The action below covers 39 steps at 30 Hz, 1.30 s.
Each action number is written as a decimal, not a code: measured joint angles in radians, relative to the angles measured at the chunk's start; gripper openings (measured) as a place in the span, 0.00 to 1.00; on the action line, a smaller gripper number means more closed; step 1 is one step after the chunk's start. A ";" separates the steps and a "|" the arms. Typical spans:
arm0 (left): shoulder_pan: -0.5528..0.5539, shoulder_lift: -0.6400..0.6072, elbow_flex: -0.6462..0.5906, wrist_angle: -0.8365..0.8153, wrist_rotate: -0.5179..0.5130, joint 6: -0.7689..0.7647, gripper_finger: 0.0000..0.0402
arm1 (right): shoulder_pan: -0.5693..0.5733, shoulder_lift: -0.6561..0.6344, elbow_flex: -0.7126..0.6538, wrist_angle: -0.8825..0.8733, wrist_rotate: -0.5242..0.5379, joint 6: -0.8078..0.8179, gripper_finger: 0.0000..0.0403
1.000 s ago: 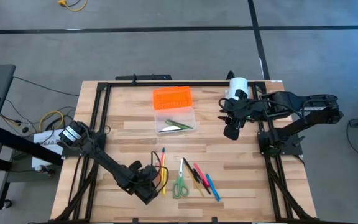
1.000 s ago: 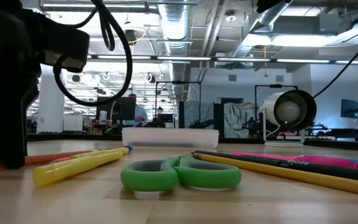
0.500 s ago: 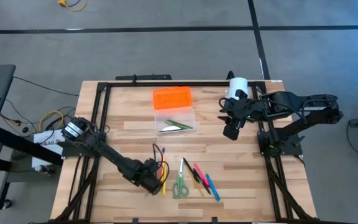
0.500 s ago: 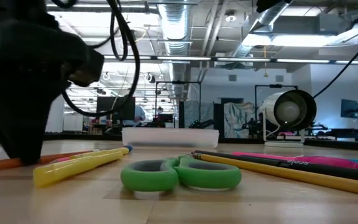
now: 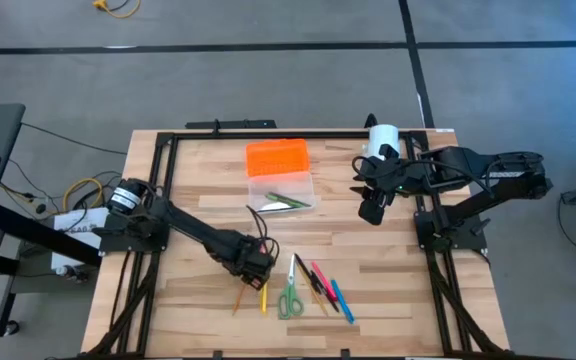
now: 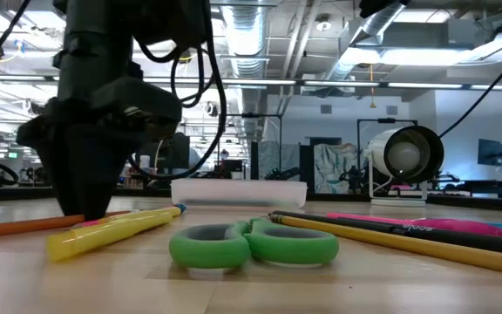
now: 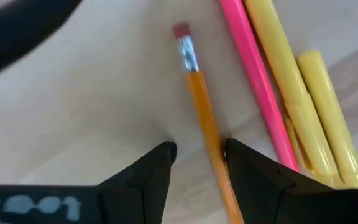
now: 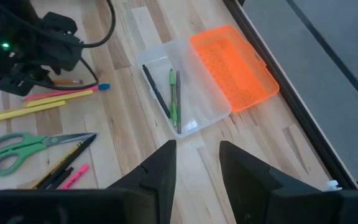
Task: Pick & place school supplies into a supply box
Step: Put the orange pencil into the supply box
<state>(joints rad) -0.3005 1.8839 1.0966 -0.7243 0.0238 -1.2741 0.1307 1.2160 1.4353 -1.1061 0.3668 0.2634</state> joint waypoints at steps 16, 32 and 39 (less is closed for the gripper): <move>-0.053 0.000 -0.003 0.033 -0.117 -0.079 0.38 | 0.000 0.000 0.000 -0.017 -0.002 -0.001 0.29; -0.156 0.002 -0.006 0.034 -0.195 -0.317 0.30 | 0.000 0.000 0.000 -0.016 -0.002 -0.001 0.29; -0.123 0.000 -0.005 0.037 -0.114 -0.270 0.28 | 0.000 0.000 0.000 -0.016 -0.002 -0.001 0.29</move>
<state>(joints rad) -0.4238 1.8844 1.0916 -0.6876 -0.0898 -1.5441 0.1307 1.2163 1.4353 -1.1221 0.3653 0.2623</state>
